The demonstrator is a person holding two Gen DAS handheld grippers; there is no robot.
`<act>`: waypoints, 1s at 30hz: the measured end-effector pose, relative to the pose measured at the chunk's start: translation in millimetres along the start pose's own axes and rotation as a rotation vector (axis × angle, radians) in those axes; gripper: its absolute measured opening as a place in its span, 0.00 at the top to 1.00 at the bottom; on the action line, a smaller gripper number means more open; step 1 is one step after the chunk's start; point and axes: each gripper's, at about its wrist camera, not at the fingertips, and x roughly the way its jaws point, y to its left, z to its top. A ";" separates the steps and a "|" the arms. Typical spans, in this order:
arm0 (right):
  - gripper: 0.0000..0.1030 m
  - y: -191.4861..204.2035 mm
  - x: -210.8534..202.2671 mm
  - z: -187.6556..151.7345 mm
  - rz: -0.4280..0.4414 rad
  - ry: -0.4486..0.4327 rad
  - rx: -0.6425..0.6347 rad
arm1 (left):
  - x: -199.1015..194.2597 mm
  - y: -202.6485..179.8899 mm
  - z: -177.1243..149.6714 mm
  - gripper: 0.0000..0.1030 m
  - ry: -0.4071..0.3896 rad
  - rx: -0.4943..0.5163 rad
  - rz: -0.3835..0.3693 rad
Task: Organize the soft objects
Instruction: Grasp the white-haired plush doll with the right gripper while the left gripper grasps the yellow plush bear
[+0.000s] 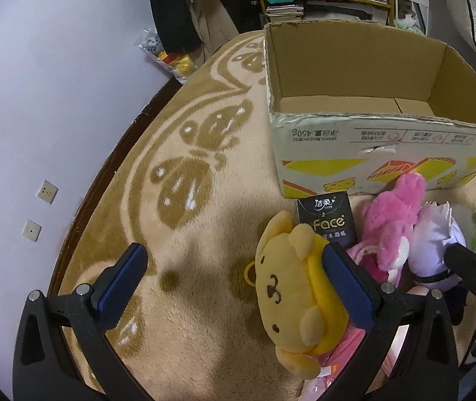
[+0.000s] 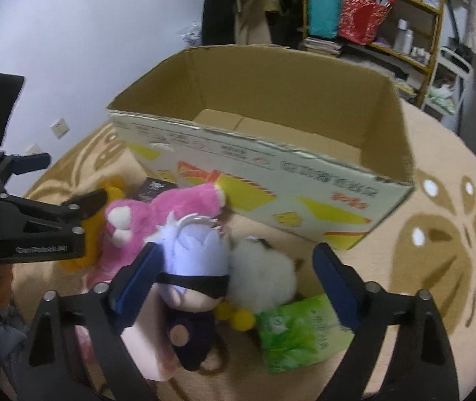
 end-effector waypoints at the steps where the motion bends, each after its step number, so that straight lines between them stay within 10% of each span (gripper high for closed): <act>1: 0.19 0.7 0.5 0.1 0.014 0.001 0.000 | -0.1 -0.7 -0.1 0.00 0.000 0.004 0.004; 7: 0.27 7.4 -1.4 -1.1 0.062 0.005 -0.004 | -7.6 3.8 2.3 0.00 -0.021 -0.014 0.087; 13: 0.27 12.0 3.3 -7.6 0.047 0.017 -0.001 | -0.9 12.9 1.0 0.00 0.023 -0.072 0.013; 17: 0.45 17.7 4.7 -8.3 0.057 0.021 -0.013 | -3.8 17.9 1.6 0.00 0.003 -0.073 0.115; 26: 0.45 19.8 5.2 -9.3 0.020 0.034 0.059 | 1.4 27.6 -0.4 0.01 0.033 -0.131 0.047; 30: 0.58 16.2 3.8 -8.2 0.030 0.022 0.063 | 0.9 23.2 -1.1 0.20 0.057 -0.132 -0.020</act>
